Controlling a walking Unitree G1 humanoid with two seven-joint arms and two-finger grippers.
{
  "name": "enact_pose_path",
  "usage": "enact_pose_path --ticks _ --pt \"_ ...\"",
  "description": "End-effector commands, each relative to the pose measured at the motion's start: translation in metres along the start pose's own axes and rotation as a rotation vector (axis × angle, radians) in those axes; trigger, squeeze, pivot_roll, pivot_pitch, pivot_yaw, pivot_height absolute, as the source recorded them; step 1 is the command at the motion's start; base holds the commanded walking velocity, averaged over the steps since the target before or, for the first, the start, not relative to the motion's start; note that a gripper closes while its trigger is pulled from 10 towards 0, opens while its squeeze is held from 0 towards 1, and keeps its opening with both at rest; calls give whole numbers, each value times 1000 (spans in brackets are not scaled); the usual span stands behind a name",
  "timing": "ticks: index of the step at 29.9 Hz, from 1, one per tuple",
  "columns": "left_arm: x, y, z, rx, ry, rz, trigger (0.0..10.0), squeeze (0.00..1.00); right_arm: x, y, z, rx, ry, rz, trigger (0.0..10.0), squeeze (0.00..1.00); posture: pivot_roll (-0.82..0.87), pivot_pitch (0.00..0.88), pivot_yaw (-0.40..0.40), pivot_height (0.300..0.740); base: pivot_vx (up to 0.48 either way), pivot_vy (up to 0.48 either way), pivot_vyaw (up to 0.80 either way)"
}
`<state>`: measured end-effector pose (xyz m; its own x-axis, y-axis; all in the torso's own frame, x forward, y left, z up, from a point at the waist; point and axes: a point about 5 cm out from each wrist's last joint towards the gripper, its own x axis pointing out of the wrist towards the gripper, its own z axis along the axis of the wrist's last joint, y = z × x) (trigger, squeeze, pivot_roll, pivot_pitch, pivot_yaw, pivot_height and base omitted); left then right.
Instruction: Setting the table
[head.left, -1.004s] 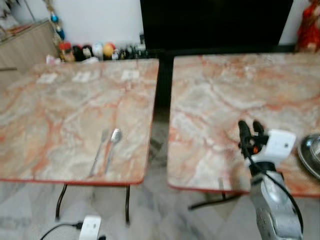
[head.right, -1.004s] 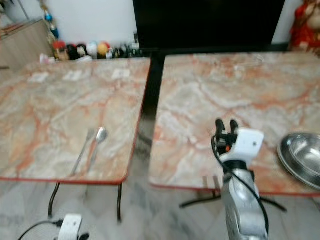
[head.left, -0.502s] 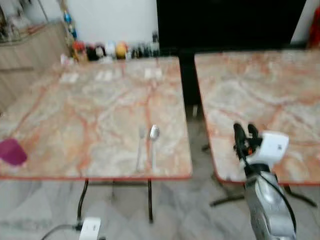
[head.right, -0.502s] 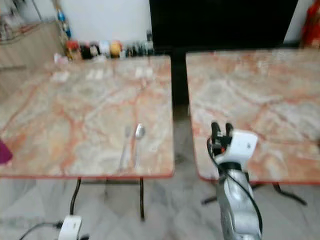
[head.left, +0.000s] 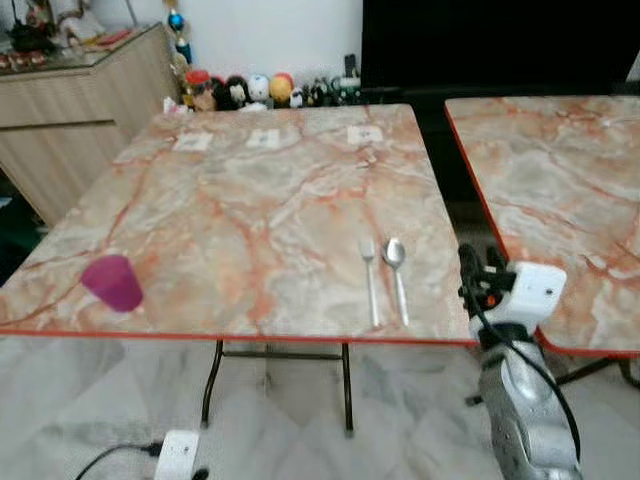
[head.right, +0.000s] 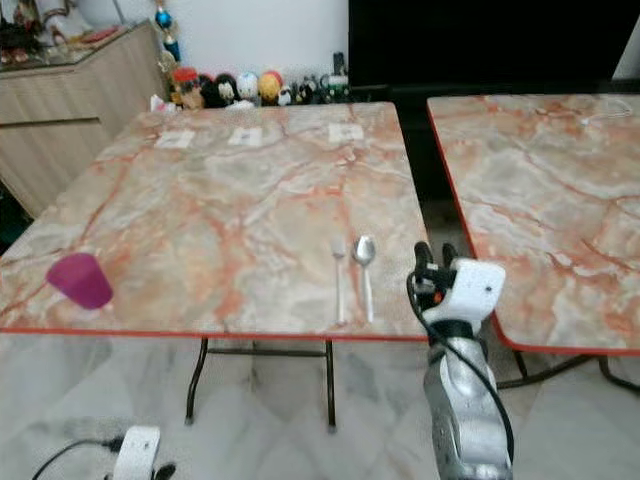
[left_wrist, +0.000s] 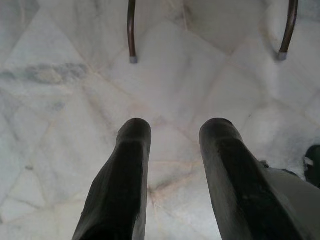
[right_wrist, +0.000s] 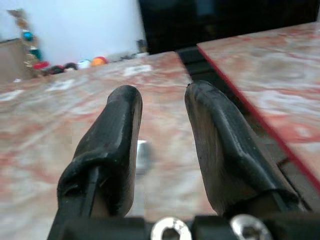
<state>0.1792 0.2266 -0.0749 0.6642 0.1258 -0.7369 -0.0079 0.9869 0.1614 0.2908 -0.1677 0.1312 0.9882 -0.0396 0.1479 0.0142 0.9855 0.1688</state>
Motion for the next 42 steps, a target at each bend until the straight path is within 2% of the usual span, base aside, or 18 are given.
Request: enact_pose_path --ticks 1,17,22,28,36,39,41,42 --pt "0 1 3 2 -15 1 10000 0 0 -2 1 -16 -8 -4 10000 0 -110 0 47 740 0 0 0" --pt "3 0 11 -12 -26 0 10000 0 4 -6 0 -43 5 -7 10000 0 -99 0 47 740 0 0 0" --pt "3 -1 11 -17 -25 -2 10000 0 5 -8 1 -31 0 -31 10000 0 -98 14 49 740 276 0 736" --pt "3 -1 11 -14 -23 7 10000 0 5 -8 -1 -24 14 -35 10000 0 -95 34 46 740 250 0 0" --pt "2 -4 7 -16 -16 3 10000 0 3 -10 -12 -31 99 -37 10000 0 -98 61 45 740 0 0 0" --pt "2 -5 5 -16 -10 -1 10000 0 7 -8 -18 -32 154 1 10000 0 -99 64 46 740 0 0 0" --pt "2 -6 5 -16 -9 -2 10000 0 13 -8 -23 -76 207 23 10000 0 -103 68 50 740 0 0 0" --pt "2 -6 5 -16 -9 -3 10000 0 17 -8 -21 -67 201 20 10000 125 -101 68 50 740 0 0 0"
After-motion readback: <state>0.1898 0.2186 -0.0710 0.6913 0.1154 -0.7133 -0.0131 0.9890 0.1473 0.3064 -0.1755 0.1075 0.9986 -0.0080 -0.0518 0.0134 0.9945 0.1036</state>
